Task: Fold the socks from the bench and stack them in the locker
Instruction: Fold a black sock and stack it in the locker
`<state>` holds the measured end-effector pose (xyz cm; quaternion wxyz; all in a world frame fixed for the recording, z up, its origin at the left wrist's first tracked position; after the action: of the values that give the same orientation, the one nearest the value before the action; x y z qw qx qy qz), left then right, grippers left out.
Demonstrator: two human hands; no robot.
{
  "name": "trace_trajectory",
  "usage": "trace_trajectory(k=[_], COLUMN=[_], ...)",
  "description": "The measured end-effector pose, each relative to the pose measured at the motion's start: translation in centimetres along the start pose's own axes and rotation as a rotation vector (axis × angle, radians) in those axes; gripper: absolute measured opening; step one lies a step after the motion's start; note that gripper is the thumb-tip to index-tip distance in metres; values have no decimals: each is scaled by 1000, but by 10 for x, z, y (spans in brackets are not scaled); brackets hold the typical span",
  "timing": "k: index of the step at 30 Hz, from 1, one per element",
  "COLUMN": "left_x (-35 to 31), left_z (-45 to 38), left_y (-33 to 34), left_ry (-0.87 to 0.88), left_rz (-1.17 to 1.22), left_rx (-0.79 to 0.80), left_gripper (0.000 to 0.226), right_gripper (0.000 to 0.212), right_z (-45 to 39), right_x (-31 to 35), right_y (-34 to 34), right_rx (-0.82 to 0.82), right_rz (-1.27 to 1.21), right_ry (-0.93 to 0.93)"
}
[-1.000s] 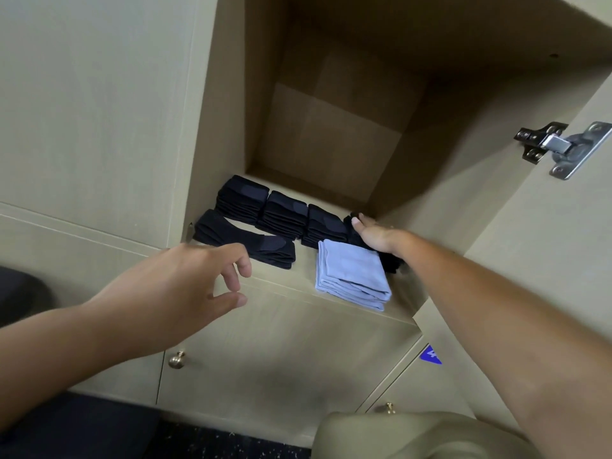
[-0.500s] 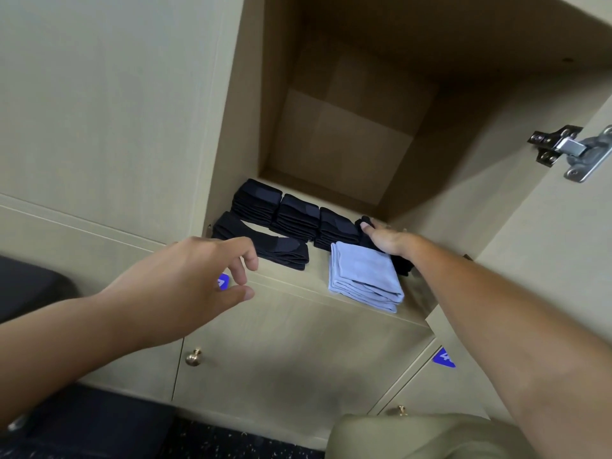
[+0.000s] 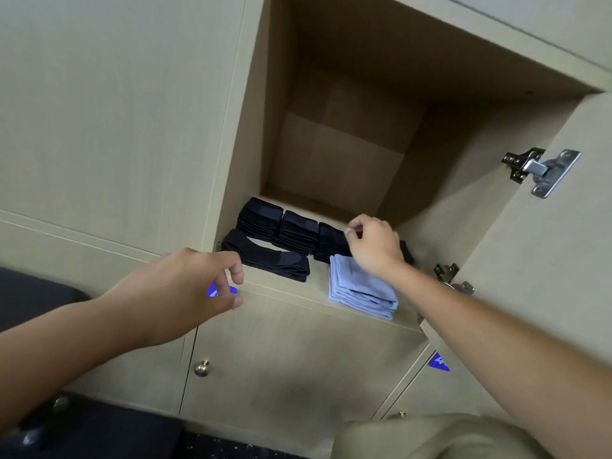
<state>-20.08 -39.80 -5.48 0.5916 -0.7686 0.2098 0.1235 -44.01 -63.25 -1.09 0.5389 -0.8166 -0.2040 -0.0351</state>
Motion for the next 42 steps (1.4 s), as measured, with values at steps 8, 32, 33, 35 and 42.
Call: trace_trajectory(k=[8, 32, 33, 35, 42], left_x=[5, 79, 85, 97, 143], left_z=[8, 74, 80, 94, 153], left_y=[-12, -88, -94, -108, -132], left_ry=[-37, -345, -359, -393, -567], left_rz=[-8, -100, -98, -104, -160], left_rx=[5, -92, -116, -154, -106], left_gripper=[14, 14, 15, 19, 29], right_gripper=[14, 13, 13, 13, 17], right_z=[79, 169, 170, 174, 189], right_x=[63, 190, 194, 205, 249], right_y=[2, 46, 48, 51, 59], right_rx=[172, 481, 505, 541, 613], right_rz=[-360, -298, -309, -323, -350], right_ry=[-88, -615, -619, -627, -671])
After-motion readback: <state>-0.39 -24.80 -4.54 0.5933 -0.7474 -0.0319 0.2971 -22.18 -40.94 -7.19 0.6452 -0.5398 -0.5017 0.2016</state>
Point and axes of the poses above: each hand's wrist, its own z-axis away from the middle knuckle, its own y-axis out of the palm, x = y × z, the point moved 5 cm from there along -z, towards the middle knuckle, and after that the axes turned 7 degrees about y, right-handed, at the moved point
